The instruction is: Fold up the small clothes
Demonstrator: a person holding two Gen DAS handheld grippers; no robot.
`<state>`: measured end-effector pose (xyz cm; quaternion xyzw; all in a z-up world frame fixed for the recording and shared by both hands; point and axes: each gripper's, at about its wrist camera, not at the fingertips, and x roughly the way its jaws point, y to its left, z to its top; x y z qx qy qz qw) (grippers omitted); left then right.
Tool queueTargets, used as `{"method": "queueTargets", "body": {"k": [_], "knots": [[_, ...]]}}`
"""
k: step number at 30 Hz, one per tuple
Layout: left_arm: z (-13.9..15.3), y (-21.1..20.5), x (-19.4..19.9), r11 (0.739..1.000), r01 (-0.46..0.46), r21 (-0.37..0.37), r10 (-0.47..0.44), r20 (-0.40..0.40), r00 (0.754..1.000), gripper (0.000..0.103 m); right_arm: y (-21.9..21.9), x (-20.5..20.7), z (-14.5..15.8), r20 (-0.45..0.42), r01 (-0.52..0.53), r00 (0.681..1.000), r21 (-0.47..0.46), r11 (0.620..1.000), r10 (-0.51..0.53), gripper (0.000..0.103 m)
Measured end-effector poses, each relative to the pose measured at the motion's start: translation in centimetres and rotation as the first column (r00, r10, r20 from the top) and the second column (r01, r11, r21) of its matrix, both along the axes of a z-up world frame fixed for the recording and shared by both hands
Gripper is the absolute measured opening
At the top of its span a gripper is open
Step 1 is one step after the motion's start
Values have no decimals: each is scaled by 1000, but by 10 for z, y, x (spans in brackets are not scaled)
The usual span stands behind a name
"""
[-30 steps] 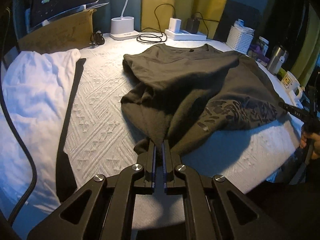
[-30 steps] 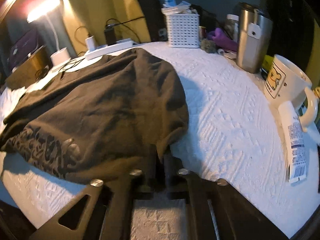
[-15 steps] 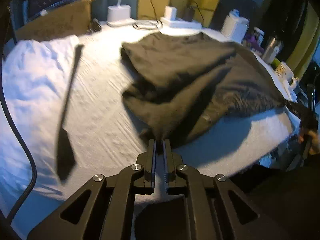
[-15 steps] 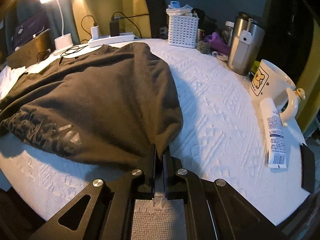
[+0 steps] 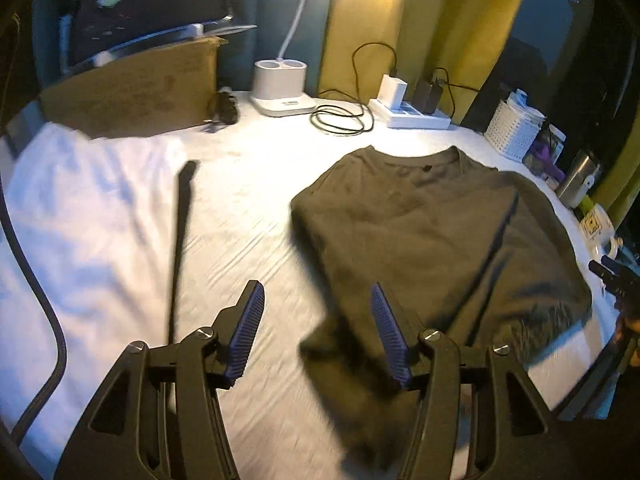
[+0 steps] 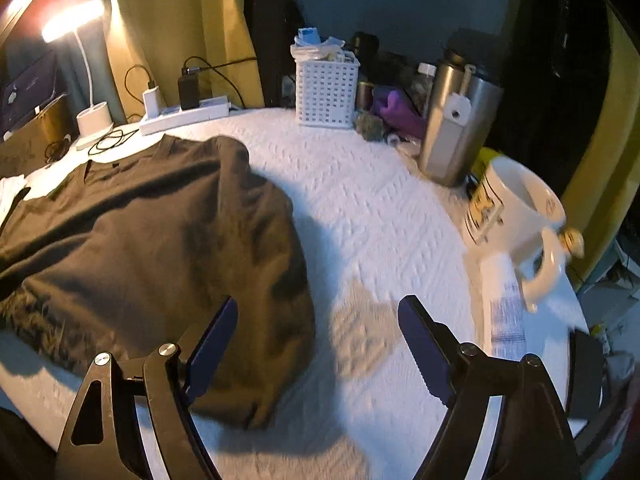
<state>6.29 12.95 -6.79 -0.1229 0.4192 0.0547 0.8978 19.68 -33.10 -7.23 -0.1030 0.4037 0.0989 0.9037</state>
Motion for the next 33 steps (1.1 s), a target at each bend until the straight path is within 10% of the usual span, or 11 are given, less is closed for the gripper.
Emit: {"method": "queueTargets", "body": {"k": [13,19,25,27,33], "knots": [[-20,5,70,998,64,-25,-64,-7,998,52,51,87,3,6,-127,992,80,989,127,84],[-29,-1,85,996,88,-2,-88,-46,995,7,74,135,1,-5,-186,982,137,973,189,83],[-7,0,84,994,47,95,-50,29,998,0,99,177,-27,-104,-242,959,172,955,262,42],[1,5,86,992,33,118,-40,54,998,0,109,181,-38,-133,-267,949,155,951,288,12],[3,18,98,996,58,74,-59,19,998,0,124,175,-33,-96,-288,950,89,954,296,8]]}}
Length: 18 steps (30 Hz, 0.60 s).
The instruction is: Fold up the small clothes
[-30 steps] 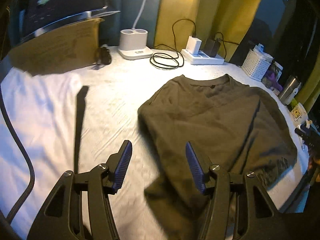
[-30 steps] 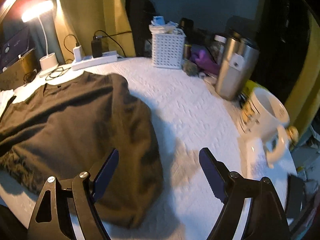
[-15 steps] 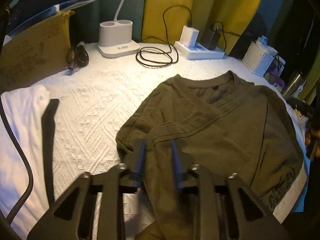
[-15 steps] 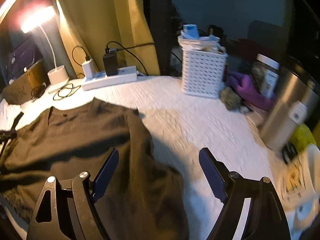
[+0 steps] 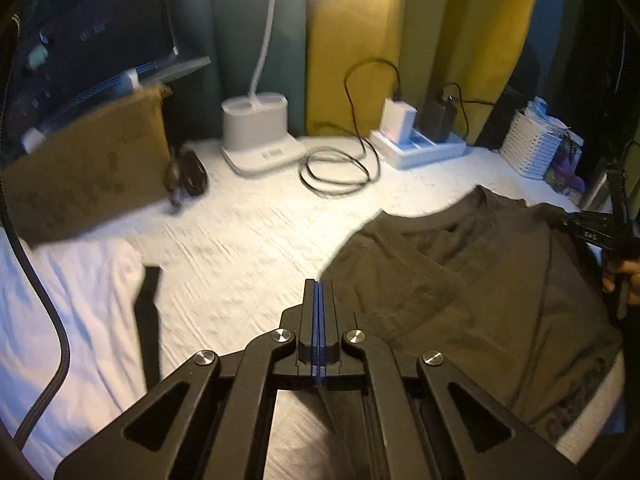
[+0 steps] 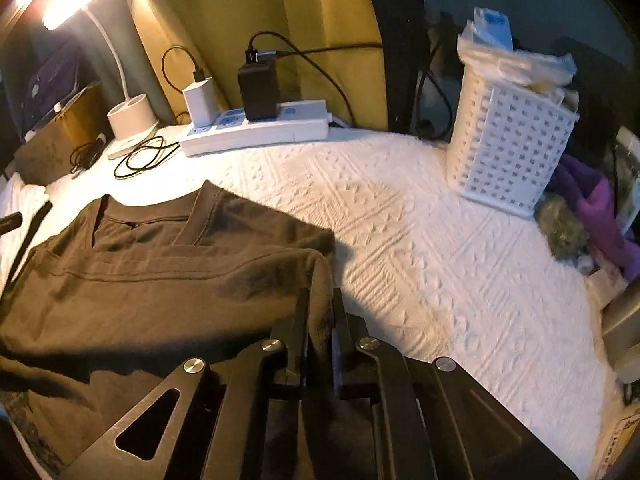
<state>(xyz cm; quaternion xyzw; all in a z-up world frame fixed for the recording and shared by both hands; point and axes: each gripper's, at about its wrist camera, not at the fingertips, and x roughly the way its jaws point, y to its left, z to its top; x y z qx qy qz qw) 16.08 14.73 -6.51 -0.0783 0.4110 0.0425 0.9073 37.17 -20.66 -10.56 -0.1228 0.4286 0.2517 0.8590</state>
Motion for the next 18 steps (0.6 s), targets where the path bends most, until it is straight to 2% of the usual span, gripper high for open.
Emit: {"method": "queueTargets", "body": {"k": [4,5,6,7,8,9,13,14,15,17,18], "knots": [[-17,-6,-5,999,9,-51,-13,-80,997,1,-5,-2,3,14,14,1000,-11,1000,-14,8],[-21,-6,-8,998,6,-60,-12,-90,996,8,-6,-3,4,16,17,1000,-14,1000,-17,8],[-24,-7,-10,998,2,-66,-8,-97,995,25,-7,-4,4,15,20,1000,-15,1000,-19,8],[-28,-6,-13,997,-12,-73,4,-104,995,37,-8,-5,3,16,21,1000,-14,1000,-20,8],[-31,-5,-15,996,-28,-83,19,-109,994,57,-9,-6,3,16,22,1000,-16,1000,-22,8],[-32,-5,-17,996,-37,-86,27,-106,994,59,-10,-7,2,13,23,1000,-18,1000,-23,8],[-37,-11,-20,997,-20,-79,11,-113,993,59,-11,-11,2,17,25,1000,-15,1000,-24,8],[-39,-13,-20,998,-16,-68,7,-117,993,55,-12,-11,3,18,27,999,-12,1000,-27,8],[-40,-15,-19,998,-13,-57,6,-122,993,38,-13,-12,3,19,29,999,-11,1000,-29,8],[-43,-18,-19,999,-8,-45,2,-138,990,16,-13,-14,3,22,31,999,-8,999,-31,8],[-43,-18,-20,999,-5,-39,0,-135,991,11,-14,-16,4,24,31,999,-8,999,-31,8]]}}
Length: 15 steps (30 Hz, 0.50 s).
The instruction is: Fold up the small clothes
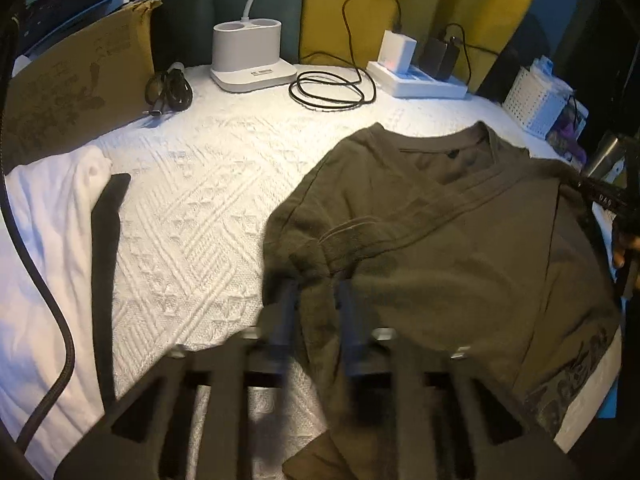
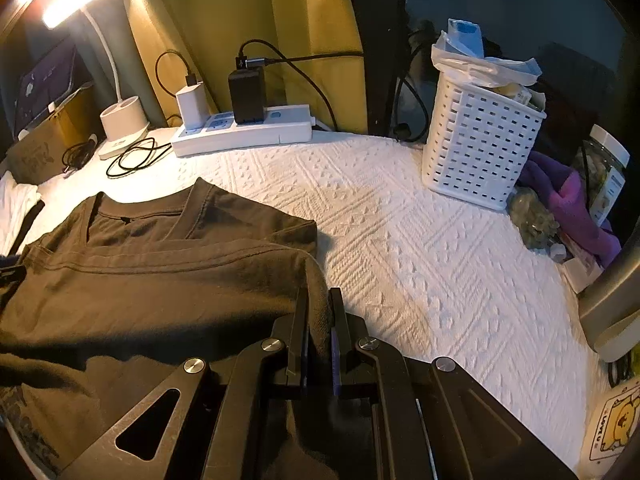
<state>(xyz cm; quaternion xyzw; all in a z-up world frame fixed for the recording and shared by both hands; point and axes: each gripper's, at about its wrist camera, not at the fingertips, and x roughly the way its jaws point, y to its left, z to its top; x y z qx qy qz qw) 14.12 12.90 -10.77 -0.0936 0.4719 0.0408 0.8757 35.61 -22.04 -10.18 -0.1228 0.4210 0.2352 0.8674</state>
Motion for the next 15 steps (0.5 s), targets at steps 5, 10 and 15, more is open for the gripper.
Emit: {"method": "queueTargets", "body": {"k": [5,10,15], "knots": [[15,-4,-8,999,-3,54,1,35,999,5,-3,-6,3,12,4,1000,6,1000,-4,8],[40,-7,-11,995,-15,103,5,94,996,3,2,-14,21,68,0,998,1,1000,0,8],[63,1,-2,986,-30,162,2,171,985,3,10,-14,38,141,7,990,-21,1000,-4,8]]}}
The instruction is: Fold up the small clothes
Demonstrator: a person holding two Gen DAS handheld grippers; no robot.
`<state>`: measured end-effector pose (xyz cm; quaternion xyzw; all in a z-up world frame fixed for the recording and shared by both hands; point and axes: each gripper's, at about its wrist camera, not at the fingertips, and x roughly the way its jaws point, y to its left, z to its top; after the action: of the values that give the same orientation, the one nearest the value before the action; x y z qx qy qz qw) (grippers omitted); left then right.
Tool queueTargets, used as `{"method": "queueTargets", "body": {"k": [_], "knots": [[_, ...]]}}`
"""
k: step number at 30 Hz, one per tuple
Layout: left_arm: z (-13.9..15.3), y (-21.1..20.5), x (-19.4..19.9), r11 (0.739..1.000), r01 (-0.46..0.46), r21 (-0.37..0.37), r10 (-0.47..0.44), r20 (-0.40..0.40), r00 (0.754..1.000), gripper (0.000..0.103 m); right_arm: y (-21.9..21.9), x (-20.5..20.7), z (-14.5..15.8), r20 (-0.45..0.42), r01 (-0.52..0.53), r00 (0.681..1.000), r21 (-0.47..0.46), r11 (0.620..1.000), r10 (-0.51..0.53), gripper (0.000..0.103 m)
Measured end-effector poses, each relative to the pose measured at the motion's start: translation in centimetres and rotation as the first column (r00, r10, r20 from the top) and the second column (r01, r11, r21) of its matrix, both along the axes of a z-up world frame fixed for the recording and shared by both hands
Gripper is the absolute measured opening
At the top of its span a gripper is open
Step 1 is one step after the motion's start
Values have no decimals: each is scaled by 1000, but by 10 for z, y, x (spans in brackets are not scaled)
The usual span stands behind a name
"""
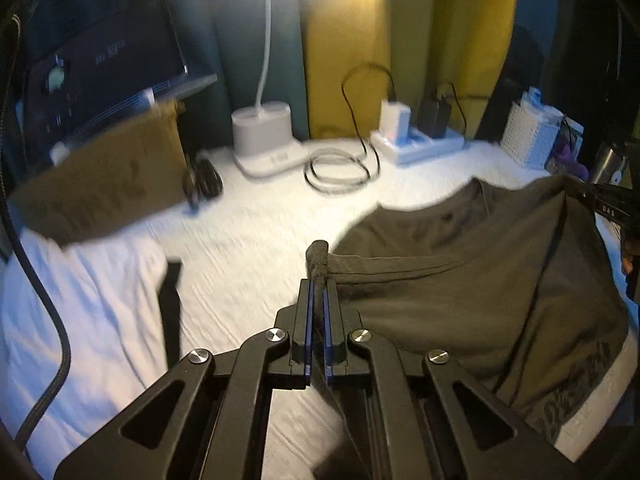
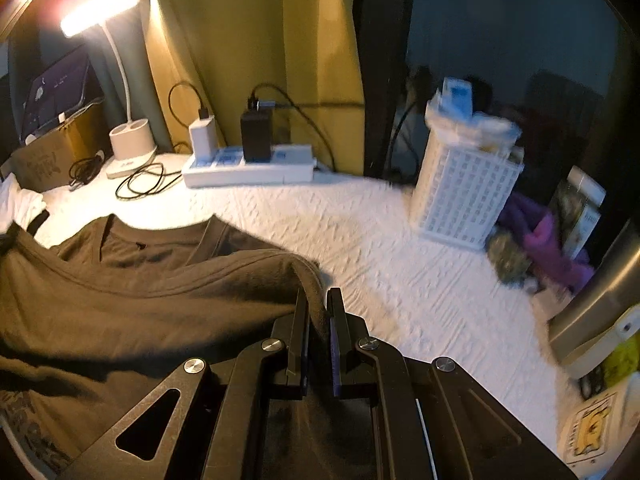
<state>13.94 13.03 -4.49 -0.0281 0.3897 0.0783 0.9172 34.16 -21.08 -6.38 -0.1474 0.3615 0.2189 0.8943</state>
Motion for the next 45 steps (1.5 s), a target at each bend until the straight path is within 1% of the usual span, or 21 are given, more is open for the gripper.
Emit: {"method": "queueTargets", "body": {"k": [1,5,10,12,14,16,18,19,22,23,24,25,26,28,32,34,38,40,42,43,45], "knots": [[2,4,6,1000,-7,14,7,18,1000,2,1,2,-1,0,7,1000,-3,1000,-7,8],[4,21,33,1000,-14,28,12,43,999,2,7,13,-8,-9,40,999,-5,999,-40,8],[-2,42,70,999,-26,46,24,46,999,2,15,26,-14,-21,63,998,8,998,-63,8],[-9,47,84,998,-24,56,23,32,999,2,19,34,-20,-32,83,996,1,997,-83,8],[-19,50,97,996,-20,85,20,10,1000,2,21,42,-27,-49,97,994,-12,995,-97,8],[-33,53,108,994,-23,110,26,-19,999,2,24,49,-39,-55,119,991,-48,992,-122,8],[-46,53,114,991,-21,133,28,-48,998,2,26,55,-53,-84,125,987,-118,985,-135,8],[-51,53,115,990,-22,138,31,-60,998,2,25,56,-58,-102,120,986,-129,984,-134,8],[-61,52,115,986,-22,165,36,-81,996,2,16,52,-60,-108,119,985,-127,985,-133,10],[-62,52,114,985,-25,170,40,-83,996,2,12,52,-59,-114,126,983,-129,984,-141,21],[-61,52,112,985,-30,169,45,-83,996,2,3,51,-56,-117,147,980,-126,981,-161,45],[-60,54,109,985,-38,168,52,-80,995,2,-5,51,-52,-113,168,977,-113,979,-181,61],[-59,55,106,985,-44,167,57,-78,995,2,-13,49,-49,-107,185,975,-93,978,-195,84],[-56,58,96,984,-57,166,70,-72,995,2,-34,47,-43,-127,200,971,-22,980,-201,85],[-54,66,74,983,-72,166,85,-67,994,2,-56,47,-45,-148,258,957,40,965,-250,85],[-54,68,64,983,-76,168,88,-70,994,2,-66,45,-44,-160,289,949,96,952,-272,85],[-56,73,53,982,-87,168,100,-73,992,2,-80,44,-39,-166,359,928,164,919,-334,85],[-56,75,49,983,-89,163,103,-78,992,2,-79,46,-41,-179,367,924,162,916,-339,84],[-57,73,45,984,-86,159,100,-83,992,2,-69,46,-47,-214,324,932,131,937,-293,82],[-58,72,43,984,-84,159,98,-85,992,2,-62,41,-49,-218,290,940,111,950,-262,80],[-58,70,40,984,-81,157,95,-86,992,2,-40,24,-51,-196,219,959,54,974,-205,79]]}}
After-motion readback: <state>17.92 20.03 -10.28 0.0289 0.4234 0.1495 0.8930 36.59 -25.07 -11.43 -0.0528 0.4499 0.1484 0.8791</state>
